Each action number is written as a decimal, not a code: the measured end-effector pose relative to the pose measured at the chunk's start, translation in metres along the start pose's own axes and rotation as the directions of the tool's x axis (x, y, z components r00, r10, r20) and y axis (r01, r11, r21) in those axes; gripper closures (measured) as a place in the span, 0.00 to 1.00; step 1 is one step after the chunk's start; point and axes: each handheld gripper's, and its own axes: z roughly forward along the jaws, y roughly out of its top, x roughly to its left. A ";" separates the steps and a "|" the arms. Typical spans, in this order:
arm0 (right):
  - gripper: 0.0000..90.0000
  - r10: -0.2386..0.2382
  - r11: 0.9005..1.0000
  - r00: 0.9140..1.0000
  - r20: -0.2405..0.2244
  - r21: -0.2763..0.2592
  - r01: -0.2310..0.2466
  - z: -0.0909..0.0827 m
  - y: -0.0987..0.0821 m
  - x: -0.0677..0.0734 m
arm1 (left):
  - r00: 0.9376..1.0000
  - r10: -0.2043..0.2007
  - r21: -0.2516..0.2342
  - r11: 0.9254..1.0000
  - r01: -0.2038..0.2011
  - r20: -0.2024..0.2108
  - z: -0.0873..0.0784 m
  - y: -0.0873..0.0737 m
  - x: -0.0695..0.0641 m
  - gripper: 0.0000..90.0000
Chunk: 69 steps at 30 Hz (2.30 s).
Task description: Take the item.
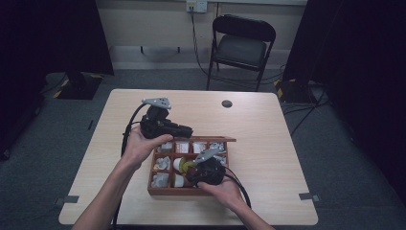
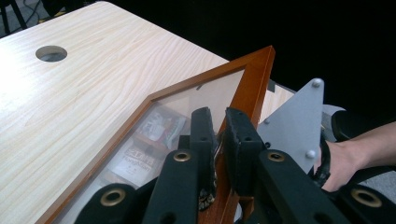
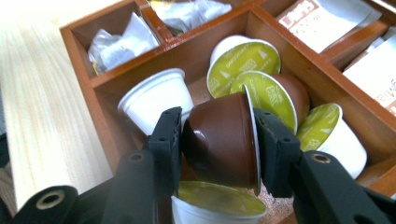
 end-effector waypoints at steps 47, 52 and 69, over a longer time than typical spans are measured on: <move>0.62 0.046 0.979 0.999 -0.006 -0.201 -0.046 -0.069 -0.016 -0.001 | 1.000 -0.012 0.002 1.000 0.012 0.003 0.000 0.001 0.001 0.91; 0.62 0.064 0.972 0.998 0.000 -0.224 -0.063 -0.079 -0.020 -0.006 | 1.000 -0.010 0.002 1.000 0.010 -0.002 0.000 0.001 0.000 0.91; 0.62 0.129 0.953 0.990 0.053 -0.284 -0.109 -0.110 -0.031 -0.029 | 1.000 -0.001 0.006 1.000 0.001 0.002 0.000 0.000 0.000 0.92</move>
